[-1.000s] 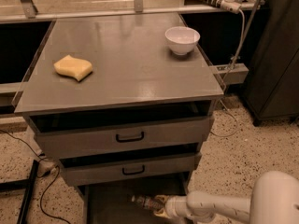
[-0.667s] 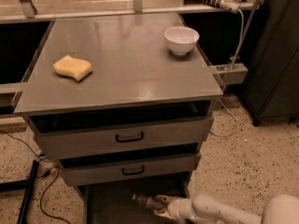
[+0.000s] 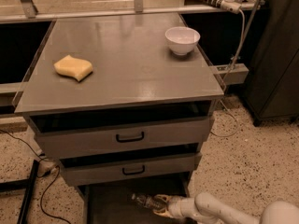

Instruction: Place water bottle into bottom drawer

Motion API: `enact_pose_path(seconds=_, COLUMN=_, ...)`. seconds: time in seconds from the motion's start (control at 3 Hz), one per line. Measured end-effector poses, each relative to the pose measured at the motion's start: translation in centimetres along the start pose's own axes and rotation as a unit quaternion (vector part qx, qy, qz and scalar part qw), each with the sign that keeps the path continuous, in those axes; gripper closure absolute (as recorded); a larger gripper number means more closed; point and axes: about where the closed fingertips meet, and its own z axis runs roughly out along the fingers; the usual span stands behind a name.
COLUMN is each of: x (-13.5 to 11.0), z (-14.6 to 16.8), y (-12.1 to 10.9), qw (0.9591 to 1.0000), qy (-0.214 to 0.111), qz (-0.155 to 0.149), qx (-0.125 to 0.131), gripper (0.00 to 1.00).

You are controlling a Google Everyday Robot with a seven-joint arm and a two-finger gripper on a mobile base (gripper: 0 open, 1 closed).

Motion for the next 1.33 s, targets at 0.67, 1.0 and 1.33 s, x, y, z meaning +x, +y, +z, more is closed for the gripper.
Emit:
enact_pose_path(seconds=0.67, x=1.43, z=1.44, y=1.04, qw=0.9981, qy=0.052, qz=0.025, qx=-0.022, gripper=1.0)
enact_pose_path(seconds=1.0, x=1.49, z=1.51, y=1.08, qw=0.998, qy=0.054, qz=0.026, qx=-0.022, gripper=1.0)
enact_pose_path(seconds=1.33, x=1.49, z=1.51, y=1.08, qw=0.998, qy=0.054, qz=0.026, qx=-0.022, gripper=0.82)
